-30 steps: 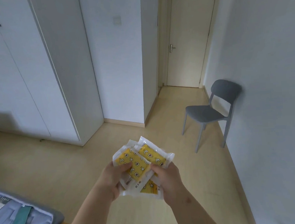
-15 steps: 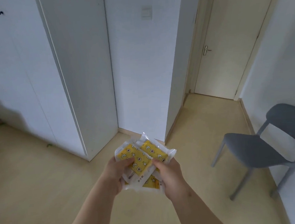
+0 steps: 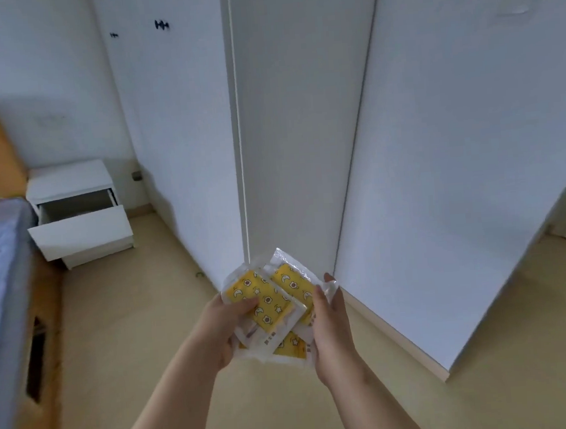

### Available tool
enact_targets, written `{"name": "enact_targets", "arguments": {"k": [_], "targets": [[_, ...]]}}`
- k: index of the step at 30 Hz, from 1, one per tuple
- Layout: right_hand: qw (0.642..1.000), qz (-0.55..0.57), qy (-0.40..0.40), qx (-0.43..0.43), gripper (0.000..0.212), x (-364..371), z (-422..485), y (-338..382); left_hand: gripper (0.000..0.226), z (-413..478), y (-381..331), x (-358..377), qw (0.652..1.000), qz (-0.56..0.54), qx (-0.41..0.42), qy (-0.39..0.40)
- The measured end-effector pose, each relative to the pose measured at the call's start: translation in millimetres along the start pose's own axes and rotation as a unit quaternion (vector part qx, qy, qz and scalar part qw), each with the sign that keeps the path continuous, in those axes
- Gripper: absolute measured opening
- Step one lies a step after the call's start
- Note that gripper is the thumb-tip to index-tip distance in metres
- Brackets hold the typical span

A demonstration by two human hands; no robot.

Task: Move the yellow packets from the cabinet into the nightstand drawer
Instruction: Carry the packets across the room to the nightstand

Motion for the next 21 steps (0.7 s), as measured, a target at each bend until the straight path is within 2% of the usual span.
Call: {"name": "enact_targets", "arguments": {"k": [2,7,13,17,21], "targets": [[0.999,-0.022,0.032,0.009,0.019,38,38,4,0.014,34,-24,-1,0.999,-0.018,0.01,-0.027],[0.985,-0.086,0.124,0.079,0.025,151,106,-4,0.021,108,-86,-32,0.993,-0.066,0.028,-0.092],[0.946,-0.167,0.253,0.117,0.018,299,131,-52,0.036,187,-133,-118,0.976,-0.109,0.046,-0.183],[0.928,-0.164,0.302,0.147,0.02,398,145,-85,0.037,247,-178,-171,0.966,-0.127,0.068,-0.215],[0.929,-0.085,0.308,0.188,0.032,512,163,-103,0.049,311,-243,-233,0.962,-0.153,0.076,-0.212]]}}
Point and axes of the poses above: each hand's wrist, its own z-axis towards the middle knuckle, its own x-axis out of the palm, y = z × x, the point moved 9 cm from there along z, towards the middle knuckle, and after that the axes turned 13 degrees about -y, right-handed, at the moved point
